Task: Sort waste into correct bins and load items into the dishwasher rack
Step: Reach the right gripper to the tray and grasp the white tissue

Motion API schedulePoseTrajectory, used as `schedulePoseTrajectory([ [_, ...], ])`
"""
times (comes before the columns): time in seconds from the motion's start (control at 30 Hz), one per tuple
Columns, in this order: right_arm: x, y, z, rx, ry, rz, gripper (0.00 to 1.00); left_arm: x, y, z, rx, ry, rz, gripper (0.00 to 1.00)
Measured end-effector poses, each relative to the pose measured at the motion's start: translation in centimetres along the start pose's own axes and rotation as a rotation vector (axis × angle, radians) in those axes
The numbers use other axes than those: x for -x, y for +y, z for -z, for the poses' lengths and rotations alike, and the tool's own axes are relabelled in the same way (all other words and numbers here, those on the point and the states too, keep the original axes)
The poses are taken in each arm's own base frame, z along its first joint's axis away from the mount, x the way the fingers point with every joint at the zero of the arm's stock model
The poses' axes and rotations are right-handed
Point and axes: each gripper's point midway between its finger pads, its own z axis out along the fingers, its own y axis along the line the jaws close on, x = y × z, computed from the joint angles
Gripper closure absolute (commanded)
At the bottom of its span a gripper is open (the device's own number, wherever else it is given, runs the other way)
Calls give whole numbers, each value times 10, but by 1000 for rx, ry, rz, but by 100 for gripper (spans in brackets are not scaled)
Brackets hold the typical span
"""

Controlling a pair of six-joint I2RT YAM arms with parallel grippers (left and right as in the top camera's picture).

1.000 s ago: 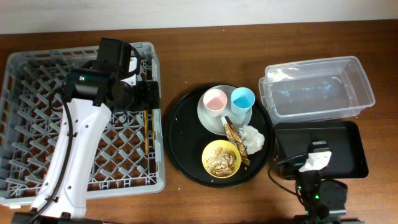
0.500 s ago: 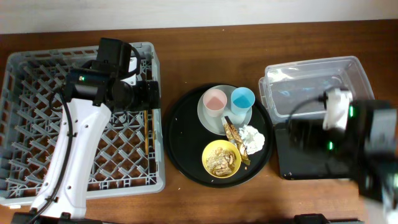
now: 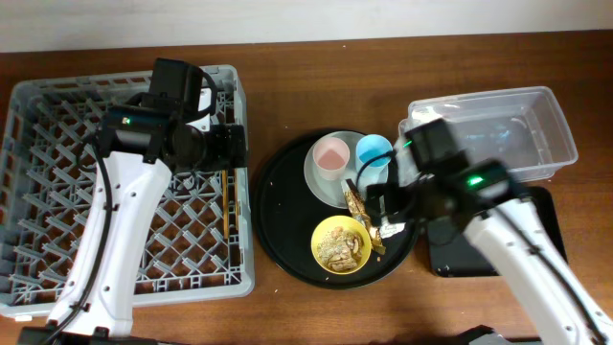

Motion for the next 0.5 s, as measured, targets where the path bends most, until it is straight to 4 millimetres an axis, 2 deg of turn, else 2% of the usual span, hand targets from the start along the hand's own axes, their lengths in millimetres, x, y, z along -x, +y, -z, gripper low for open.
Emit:
schedulePoseTrajectory([
  [0.07, -5, -4, -19, -57, -5, -9, 1, 0, 0, 0, 1, -1, 0, 1],
  [0.27, 3, -26, -67, -174, -48, -51, 1, 0, 0, 0, 1, -1, 0, 1],
  [0.33, 2, -29, -78, -185, -37, -50, 1, 0, 0, 0, 1, -1, 0, 1],
  [0.5, 0, -33, -121, -201, 36, -35, 1, 0, 0, 0, 1, -1, 0, 1],
])
